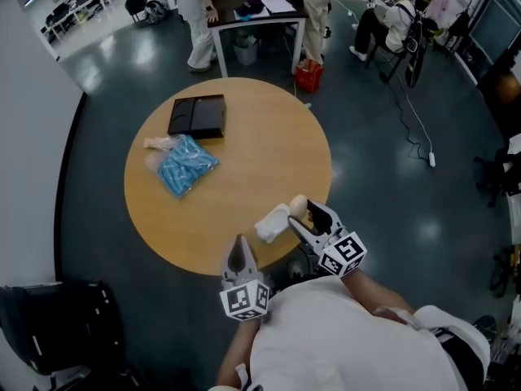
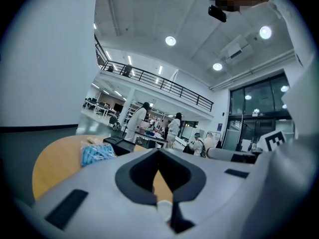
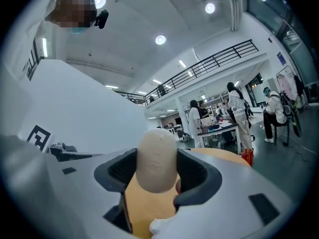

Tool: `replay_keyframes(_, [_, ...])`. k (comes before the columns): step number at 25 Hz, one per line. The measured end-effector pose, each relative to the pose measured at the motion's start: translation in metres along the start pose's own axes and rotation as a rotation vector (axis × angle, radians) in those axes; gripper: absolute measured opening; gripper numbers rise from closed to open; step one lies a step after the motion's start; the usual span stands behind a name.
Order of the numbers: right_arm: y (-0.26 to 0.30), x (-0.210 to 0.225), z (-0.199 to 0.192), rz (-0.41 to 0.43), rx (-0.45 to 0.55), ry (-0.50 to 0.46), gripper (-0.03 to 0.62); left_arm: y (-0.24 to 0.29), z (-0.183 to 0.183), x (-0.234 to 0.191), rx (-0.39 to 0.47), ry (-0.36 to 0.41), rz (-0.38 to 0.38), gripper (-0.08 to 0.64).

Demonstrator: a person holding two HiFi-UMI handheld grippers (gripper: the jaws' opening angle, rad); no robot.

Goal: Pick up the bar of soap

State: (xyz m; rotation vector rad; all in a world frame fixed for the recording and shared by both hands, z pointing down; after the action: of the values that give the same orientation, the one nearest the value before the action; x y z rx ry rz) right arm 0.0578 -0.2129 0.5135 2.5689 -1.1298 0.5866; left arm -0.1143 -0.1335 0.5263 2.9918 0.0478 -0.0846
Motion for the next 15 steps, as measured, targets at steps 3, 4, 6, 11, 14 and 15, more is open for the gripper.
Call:
replay_keyframes(3, [0.0004, -0.0014, -0.0004, 0.006, -0.007, -0.008, 0.261, -0.0014, 0.0000, 0.0001, -0.001, -0.006, 0.002, 0.006])
replay_keyframes(4, [0.0005, -0.0022, -0.0003, 0.009, -0.009, -0.011, 0.261, -0.0020, 0.0000, 0.0001, -0.002, -0.008, 0.003, 0.006])
replay_keyframes(6, [0.0007, -0.0037, -0.0008, 0.016, -0.013, -0.017, 0.261, -0.0033, -0.0003, 0.0001, -0.002, -0.011, 0.003, 0.006])
replay_keyframes(11, [0.0032, -0.0070, -0.0049, 0.027, -0.033, -0.029, 0.261, -0.0056, -0.0009, -0.0021, -0.003, -0.015, 0.009, 0.006])
replay_keyframes(14, [0.0039, -0.0067, -0.0076, 0.027, -0.043, -0.031, 0.261, -0.0062, -0.0021, -0.0023, -0.005, -0.019, 0.010, 0.006])
replay_keyframes(15, [0.0039, -0.0065, -0.0082, 0.026, -0.046, -0.031, 0.261, -0.0063, -0.0023, -0.0023, -0.006, -0.020, 0.011, 0.006])
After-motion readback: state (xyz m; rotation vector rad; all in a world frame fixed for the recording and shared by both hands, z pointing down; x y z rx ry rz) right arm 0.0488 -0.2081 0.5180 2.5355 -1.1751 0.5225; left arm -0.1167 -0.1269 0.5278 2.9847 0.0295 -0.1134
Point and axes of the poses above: the fingertips, and each gripper's own axes: y forward along the fingers, x to its right, z out of its top, the point moved 3 cm from there along -y, backward along the fingers, and after that the axes turned 14 degrees about y, right-handed, at the moved point
